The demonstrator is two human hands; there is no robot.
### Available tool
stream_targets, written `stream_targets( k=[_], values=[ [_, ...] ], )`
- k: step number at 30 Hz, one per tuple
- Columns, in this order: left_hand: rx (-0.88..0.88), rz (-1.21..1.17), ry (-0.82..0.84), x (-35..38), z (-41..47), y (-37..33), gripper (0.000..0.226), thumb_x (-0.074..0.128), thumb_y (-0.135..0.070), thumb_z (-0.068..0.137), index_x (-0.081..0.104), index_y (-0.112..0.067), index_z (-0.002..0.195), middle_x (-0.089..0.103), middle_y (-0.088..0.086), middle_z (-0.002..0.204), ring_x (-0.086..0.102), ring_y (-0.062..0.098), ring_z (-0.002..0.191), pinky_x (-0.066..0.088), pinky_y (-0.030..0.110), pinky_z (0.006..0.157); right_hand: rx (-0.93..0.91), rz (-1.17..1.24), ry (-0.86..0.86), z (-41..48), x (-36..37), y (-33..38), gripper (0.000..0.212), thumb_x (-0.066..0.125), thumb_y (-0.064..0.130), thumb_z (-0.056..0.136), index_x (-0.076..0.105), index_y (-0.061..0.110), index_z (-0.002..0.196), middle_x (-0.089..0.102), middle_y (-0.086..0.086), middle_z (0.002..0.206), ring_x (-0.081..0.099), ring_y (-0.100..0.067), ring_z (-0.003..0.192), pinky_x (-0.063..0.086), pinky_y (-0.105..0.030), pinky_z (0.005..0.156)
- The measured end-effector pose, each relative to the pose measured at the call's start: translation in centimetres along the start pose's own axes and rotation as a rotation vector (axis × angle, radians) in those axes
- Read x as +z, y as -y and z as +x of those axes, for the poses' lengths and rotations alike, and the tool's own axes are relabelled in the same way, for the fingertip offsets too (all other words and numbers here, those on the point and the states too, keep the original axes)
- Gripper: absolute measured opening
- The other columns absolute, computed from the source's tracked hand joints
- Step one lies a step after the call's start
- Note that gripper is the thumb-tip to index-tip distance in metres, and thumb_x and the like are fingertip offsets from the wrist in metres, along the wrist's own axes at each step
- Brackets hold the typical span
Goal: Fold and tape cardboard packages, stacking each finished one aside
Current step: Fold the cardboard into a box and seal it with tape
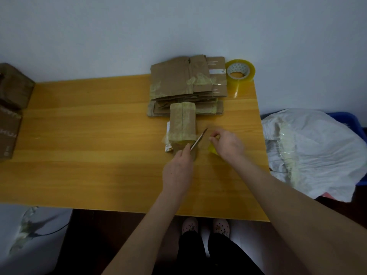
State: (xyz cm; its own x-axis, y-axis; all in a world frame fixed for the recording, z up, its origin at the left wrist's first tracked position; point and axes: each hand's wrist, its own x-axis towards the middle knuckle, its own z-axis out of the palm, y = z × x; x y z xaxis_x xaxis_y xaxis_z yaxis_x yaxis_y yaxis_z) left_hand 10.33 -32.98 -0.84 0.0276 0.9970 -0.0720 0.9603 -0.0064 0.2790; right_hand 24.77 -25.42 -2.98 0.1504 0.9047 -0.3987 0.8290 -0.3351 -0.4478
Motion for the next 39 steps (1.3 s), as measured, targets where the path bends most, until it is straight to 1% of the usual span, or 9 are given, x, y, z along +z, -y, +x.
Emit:
stream_targets(
  k=[2, 4, 11, 17, 21, 30, 32, 37, 39],
  values=[
    [-0.001, 0.043, 0.048, 0.1, -1.0, -0.7, 0.051, 0.035, -0.019, 0.102, 0.021, -0.021, 0.151, 0.058, 0.001, 0.115, 0.056, 0.016, 0.08, 0.034, 0.024, 0.06, 0.01, -0.003, -0.006, 0.0, 0.2, 0.0, 0.023, 0.05, 0.04, 0.097, 0.064, 0.026, 0.11, 0.067, -0.004, 0.101, 0.062, -0.025, 0.093, 0.049, -0.032, 0.068],
    [-0.017, 0.067, 0.074, 0.2, -1.3, -1.2, 0.053, 0.035, -0.018, 0.102, 0.017, -0.024, 0.152, 0.057, 0.002, 0.11, 0.047, 0.012, 0.073, 0.032, 0.023, 0.059, 0.009, -0.007, -0.014, 0.0, 0.3, 0.1, 0.023, 0.05, 0.04, 0.097, 0.065, 0.026, 0.108, 0.067, -0.005, 0.101, 0.063, -0.026, 0.092, 0.049, -0.032, 0.068],
    [-0.039, 0.067, 0.109, 0.5, -0.7, -1.5, 0.054, 0.037, -0.014, 0.101, 0.019, -0.021, 0.152, 0.056, 0.007, 0.108, 0.058, 0.022, 0.082, 0.036, 0.028, 0.059, -0.013, -0.06, -0.036, 0.2, 0.5, 0.6, 0.023, 0.047, 0.04, 0.098, 0.064, 0.026, 0.107, 0.067, -0.004, 0.101, 0.062, -0.025, 0.092, 0.043, -0.03, 0.062],
    [-0.032, 0.132, 0.136, 0.6, 0.0, -1.9, 0.058, 0.041, -0.007, 0.099, 0.02, -0.021, 0.151, 0.058, 0.007, 0.111, 0.062, 0.023, 0.089, 0.038, 0.027, 0.061, -0.056, -0.088, -0.045, 0.1, 0.4, 0.8, 0.021, 0.047, 0.036, 0.099, 0.063, 0.023, 0.104, 0.067, -0.005, 0.102, 0.062, -0.026, 0.094, 0.04, -0.029, 0.062],
    [-0.031, 0.162, 0.187, 0.3, 0.7, -2.7, 0.058, 0.044, -0.001, 0.095, 0.026, -0.017, 0.148, 0.059, 0.01, 0.109, 0.062, 0.026, 0.091, 0.04, 0.029, 0.063, -0.069, -0.113, -0.041, 0.0, 0.4, 0.9, 0.02, 0.047, 0.035, 0.099, 0.063, 0.025, 0.104, 0.068, -0.004, 0.102, 0.063, -0.026, 0.093, 0.046, -0.031, 0.064],
    [-0.004, 0.175, 0.22, 0.2, 1.9, -3.7, 0.051, 0.042, 0.001, 0.095, 0.036, -0.014, 0.143, 0.062, 0.01, 0.11, 0.062, 0.024, 0.098, 0.044, 0.028, 0.069, -0.074, -0.192, -0.008, -0.3, 0.7, 0.7, 0.022, 0.044, 0.032, 0.099, 0.064, 0.024, 0.105, 0.067, -0.006, 0.102, 0.062, -0.028, 0.094, 0.04, -0.031, 0.064],
    [0.004, 0.149, 0.188, 0.2, 1.6, -3.2, 0.053, 0.041, 0.001, 0.094, 0.036, -0.017, 0.144, 0.062, 0.009, 0.107, 0.062, 0.024, 0.095, 0.042, 0.027, 0.067, -0.056, -0.173, -0.013, -0.5, 0.4, 0.5, 0.024, 0.043, 0.034, 0.1, 0.064, 0.023, 0.105, 0.067, -0.006, 0.103, 0.062, -0.027, 0.095, 0.041, -0.032, 0.065],
    [0.015, 0.127, 0.092, 0.1, -0.6, -1.3, 0.057, 0.038, -0.01, 0.099, 0.02, -0.026, 0.151, 0.057, 0.003, 0.107, 0.055, 0.018, 0.073, 0.036, 0.025, 0.057, -0.024, -0.139, -0.02, -0.2, 0.1, 0.8, 0.024, 0.046, 0.036, 0.099, 0.064, 0.021, 0.104, 0.068, -0.006, 0.103, 0.062, -0.027, 0.096, 0.043, -0.032, 0.067],
    [0.012, 0.129, 0.094, 0.2, -0.7, -1.1, 0.059, 0.041, -0.01, 0.099, 0.019, -0.025, 0.151, 0.056, 0.003, 0.109, 0.057, 0.019, 0.075, 0.037, 0.026, 0.057, -0.031, -0.132, -0.025, -0.3, 0.2, 1.1, 0.024, 0.046, 0.036, 0.099, 0.064, 0.022, 0.104, 0.067, -0.006, 0.103, 0.062, -0.027, 0.095, 0.044, -0.032, 0.067]
  ],
)
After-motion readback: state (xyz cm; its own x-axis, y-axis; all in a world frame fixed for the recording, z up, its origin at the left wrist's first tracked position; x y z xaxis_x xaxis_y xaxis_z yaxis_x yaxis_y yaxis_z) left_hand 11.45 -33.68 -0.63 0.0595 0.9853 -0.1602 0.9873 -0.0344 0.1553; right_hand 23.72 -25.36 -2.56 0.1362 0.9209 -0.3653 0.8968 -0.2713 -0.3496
